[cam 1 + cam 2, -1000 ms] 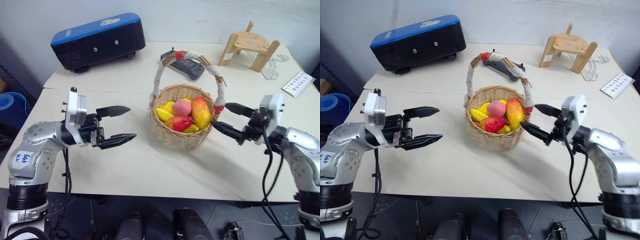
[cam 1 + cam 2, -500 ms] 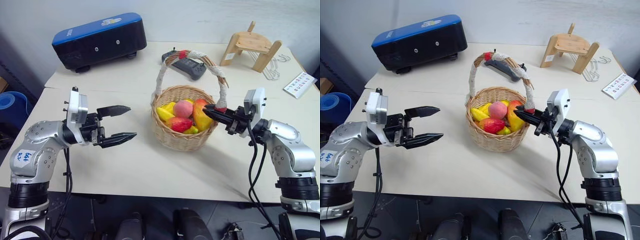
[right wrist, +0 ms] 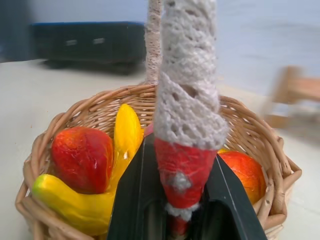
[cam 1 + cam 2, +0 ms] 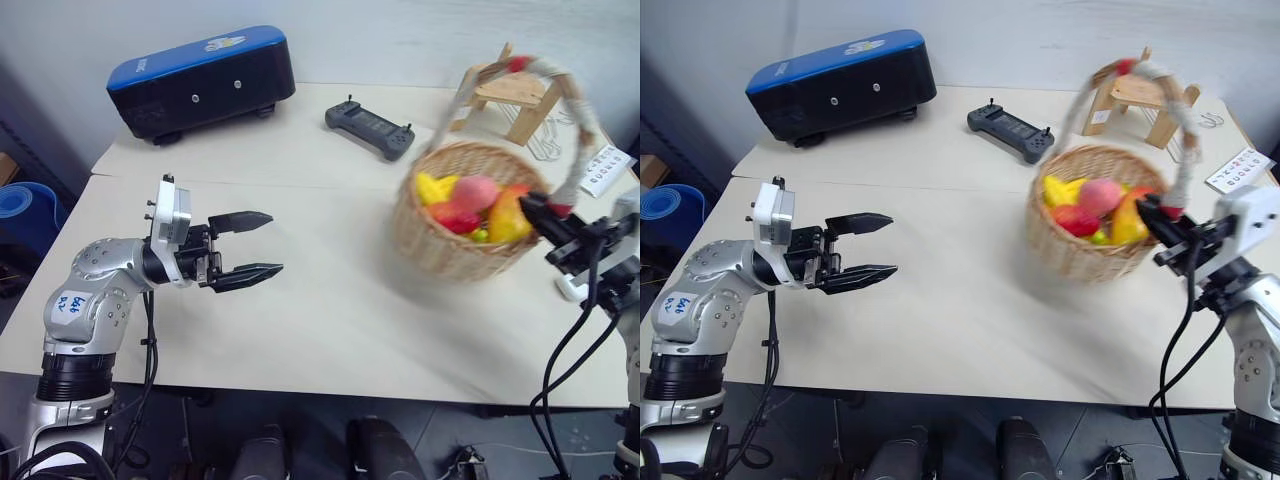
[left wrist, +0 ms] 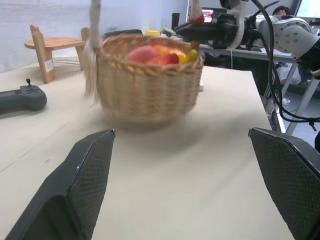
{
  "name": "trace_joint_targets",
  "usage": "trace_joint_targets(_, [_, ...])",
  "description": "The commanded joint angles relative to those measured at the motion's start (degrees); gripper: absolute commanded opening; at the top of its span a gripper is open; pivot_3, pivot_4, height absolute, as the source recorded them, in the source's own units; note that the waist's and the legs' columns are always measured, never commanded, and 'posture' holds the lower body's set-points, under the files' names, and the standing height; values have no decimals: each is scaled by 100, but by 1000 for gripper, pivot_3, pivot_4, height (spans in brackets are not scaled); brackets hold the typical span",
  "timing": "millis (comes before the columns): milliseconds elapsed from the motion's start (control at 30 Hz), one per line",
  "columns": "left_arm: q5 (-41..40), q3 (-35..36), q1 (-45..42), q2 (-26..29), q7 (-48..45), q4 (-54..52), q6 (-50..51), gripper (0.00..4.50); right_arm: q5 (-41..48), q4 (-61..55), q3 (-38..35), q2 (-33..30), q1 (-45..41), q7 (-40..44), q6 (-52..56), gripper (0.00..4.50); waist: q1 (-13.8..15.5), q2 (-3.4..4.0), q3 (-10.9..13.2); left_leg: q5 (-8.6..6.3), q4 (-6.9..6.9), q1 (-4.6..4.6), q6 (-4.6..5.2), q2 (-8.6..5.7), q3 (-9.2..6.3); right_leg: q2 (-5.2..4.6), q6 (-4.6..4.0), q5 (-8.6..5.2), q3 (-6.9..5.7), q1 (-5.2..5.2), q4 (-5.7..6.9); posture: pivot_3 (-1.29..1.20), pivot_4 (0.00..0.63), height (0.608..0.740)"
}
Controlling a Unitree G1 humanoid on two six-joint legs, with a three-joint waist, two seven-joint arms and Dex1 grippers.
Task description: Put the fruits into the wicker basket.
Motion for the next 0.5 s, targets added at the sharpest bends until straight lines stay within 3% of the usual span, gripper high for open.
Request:
trace_joint_targets(33, [47, -47, -196, -34, -104, 93, -127, 4500, -195, 410, -18, -22, -225, -73, -465, 173, -21, 1, 0, 0, -1, 3, 0, 0, 6, 1, 0, 0, 4, 0, 0, 0, 150, 740])
trace_joint_targets(367, [97, -26, -229, 2, -124, 124, -140, 4500, -562, 2148, 312, -172, -800, 20, -777, 173, -2, 4, 2, 3, 2, 6, 1, 2, 13, 4, 0, 0, 12, -4, 8, 0, 150, 740])
trace_joint_targets(400, [95, 3, -191, 26, -115, 105, -131, 4500, -474, 2071, 310, -181, -776, 127, -752, 887, -2, 4, 2, 3, 4, 6, 1, 3, 12, 4, 0, 0, 11, -3, 10, 0, 150, 740])
trace_joint_targets(500, [123, 63, -50, 95, -81, 64, -130, 4500, -577, 1918, 315, -297, -577, 270, -887, 1664, 1, 4, 2, 3, 3, 5, 1, 3, 11, 3, 0, 0, 11, -3, 10, 0, 150, 740])
